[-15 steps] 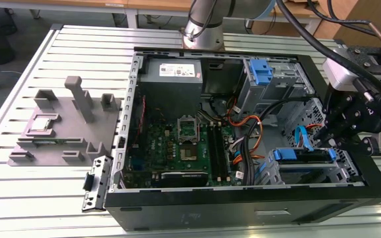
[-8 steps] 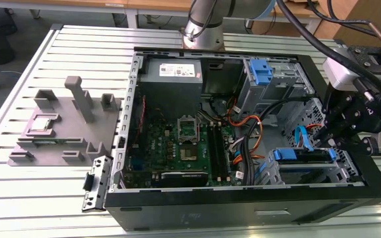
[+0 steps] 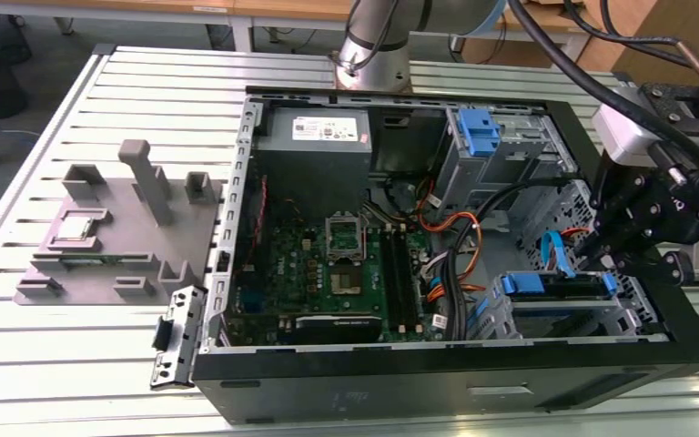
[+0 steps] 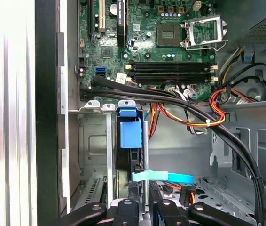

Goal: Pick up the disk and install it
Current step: 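Insert the second disk wire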

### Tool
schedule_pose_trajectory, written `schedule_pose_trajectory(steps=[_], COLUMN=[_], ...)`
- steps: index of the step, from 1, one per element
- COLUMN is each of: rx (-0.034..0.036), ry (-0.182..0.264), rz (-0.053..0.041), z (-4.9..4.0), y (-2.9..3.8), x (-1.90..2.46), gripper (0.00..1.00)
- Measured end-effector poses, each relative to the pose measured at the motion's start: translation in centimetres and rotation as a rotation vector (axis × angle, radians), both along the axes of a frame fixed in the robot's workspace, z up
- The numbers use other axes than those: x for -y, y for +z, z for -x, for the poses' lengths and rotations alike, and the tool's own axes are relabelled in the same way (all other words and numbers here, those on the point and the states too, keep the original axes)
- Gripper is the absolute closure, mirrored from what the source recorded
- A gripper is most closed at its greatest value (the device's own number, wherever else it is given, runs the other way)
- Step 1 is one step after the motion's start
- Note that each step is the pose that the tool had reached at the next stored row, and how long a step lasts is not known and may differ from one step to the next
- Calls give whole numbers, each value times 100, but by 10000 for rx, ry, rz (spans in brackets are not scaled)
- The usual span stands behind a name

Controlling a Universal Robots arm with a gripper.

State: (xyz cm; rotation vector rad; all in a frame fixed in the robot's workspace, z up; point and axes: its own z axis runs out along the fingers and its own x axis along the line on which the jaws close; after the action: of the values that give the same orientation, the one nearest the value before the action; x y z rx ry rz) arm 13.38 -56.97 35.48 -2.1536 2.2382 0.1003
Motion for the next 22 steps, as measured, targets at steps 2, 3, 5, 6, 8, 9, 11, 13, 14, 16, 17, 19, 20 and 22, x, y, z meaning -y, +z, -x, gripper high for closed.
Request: schedule_pose_trajectory(steps=[2, 3, 5, 6, 8, 9, 11, 13, 14, 16, 17, 19, 20, 22], rx=[-16, -23, -39, -47, -62, -70, -86, -101, -108, -125, -132, -148, -155, -170], ry=[0, 0, 0, 0, 0, 0, 0, 0, 0, 0, 0, 0, -1, 0], rz=[1, 0, 1, 1, 1, 0, 1, 0, 0, 0, 1, 1, 0, 0], z=[0, 0, 0, 0, 0, 0, 0, 0, 0, 0, 0, 0, 0, 0], y=[0, 0, 0, 0, 0, 0, 0, 0, 0, 0, 0, 0, 0, 0], x=[0, 0, 0, 0, 0, 0, 0, 0, 0, 0, 0, 0, 0, 0], gripper=[76, 76, 76, 76, 76, 76, 76, 76, 76, 76, 76, 76, 76, 76])
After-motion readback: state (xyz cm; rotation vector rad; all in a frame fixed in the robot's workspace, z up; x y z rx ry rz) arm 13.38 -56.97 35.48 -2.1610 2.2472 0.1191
